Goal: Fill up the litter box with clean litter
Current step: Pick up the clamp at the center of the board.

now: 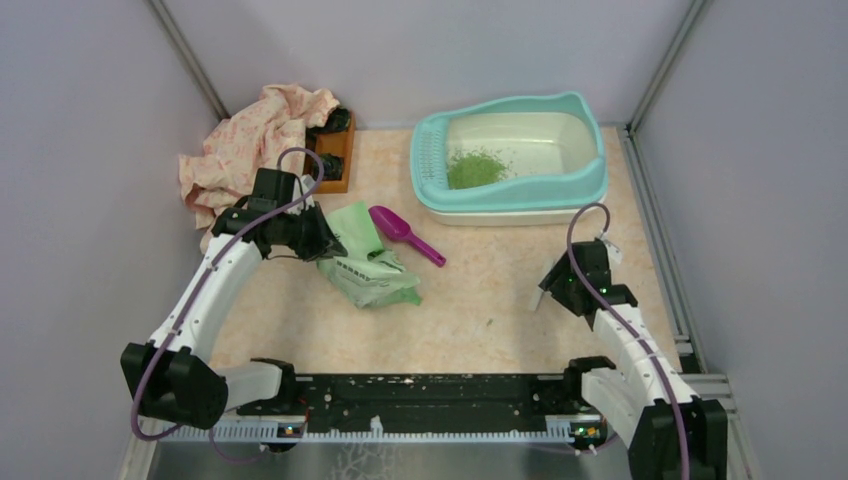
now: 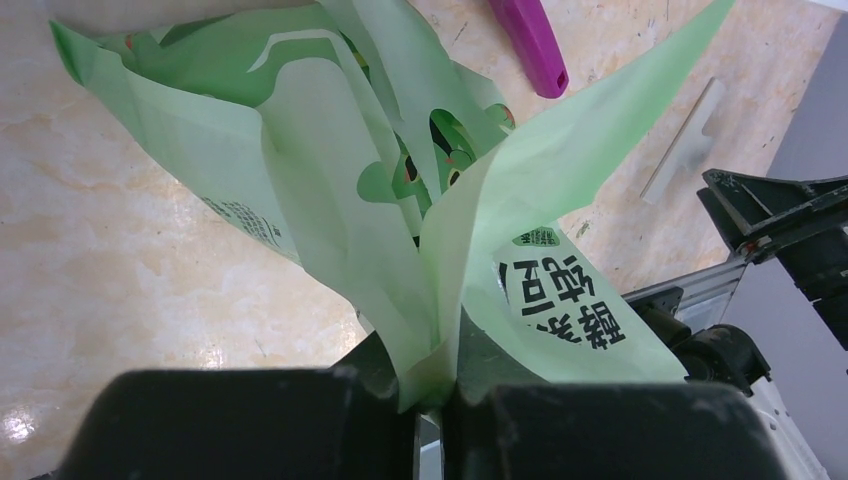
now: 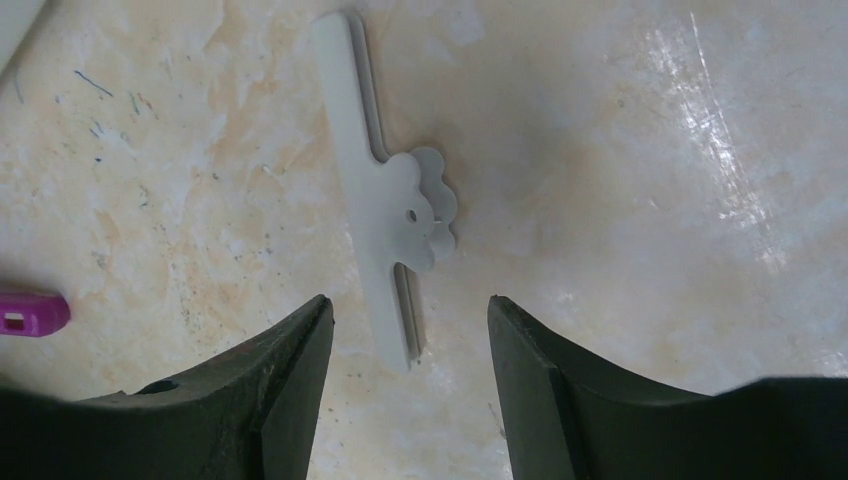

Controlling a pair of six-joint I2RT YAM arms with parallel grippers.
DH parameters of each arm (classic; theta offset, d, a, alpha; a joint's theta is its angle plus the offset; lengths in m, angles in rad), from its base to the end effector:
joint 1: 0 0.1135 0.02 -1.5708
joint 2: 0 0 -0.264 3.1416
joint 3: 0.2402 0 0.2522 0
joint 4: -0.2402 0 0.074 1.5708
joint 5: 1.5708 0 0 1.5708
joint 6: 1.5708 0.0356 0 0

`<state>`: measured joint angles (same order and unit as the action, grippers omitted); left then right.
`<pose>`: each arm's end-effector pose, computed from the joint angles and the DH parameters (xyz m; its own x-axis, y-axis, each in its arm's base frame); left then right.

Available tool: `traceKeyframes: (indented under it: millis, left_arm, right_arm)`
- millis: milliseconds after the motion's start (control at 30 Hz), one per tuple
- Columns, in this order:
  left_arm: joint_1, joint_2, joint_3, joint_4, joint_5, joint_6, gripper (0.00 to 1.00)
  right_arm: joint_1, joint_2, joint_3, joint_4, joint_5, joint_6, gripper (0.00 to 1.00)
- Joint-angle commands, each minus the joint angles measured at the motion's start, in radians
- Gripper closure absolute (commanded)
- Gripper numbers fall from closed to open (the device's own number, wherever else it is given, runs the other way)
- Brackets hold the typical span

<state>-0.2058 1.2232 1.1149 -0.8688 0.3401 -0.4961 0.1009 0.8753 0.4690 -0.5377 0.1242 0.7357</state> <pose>0.2328 -0.0607 0.3057 -0.8922 -0.2721 -0.3604 -0.0561 0.8587 -0.5095 0.1633 0.0121 0.1859 -0.6159 0.6070 -0.5022 0.5203 0.7921 0.3193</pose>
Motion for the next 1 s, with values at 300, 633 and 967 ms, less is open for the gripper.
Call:
traceKeyframes:
  millis: [300, 633, 967]
  left_arm:
    - [0.008, -0.004, 0.009, 0.036, 0.046, 0.010, 0.79]
    - [0.008, -0.002, -0.005, 0.046, 0.058, 0.005, 0.96]
    - [0.008, -0.002, -0.001, 0.053, 0.072, 0.007, 0.96]
  right_arm:
    - [-0.059, 0.073, -0.019, 0.253, -0.085, -0.018, 0.51]
    - [-0.079, 0.061, -0.063, 0.251, -0.101, -0.025, 0.53]
    - [-0.088, 0.125, -0.078, 0.337, -0.114, -0.026, 0.66]
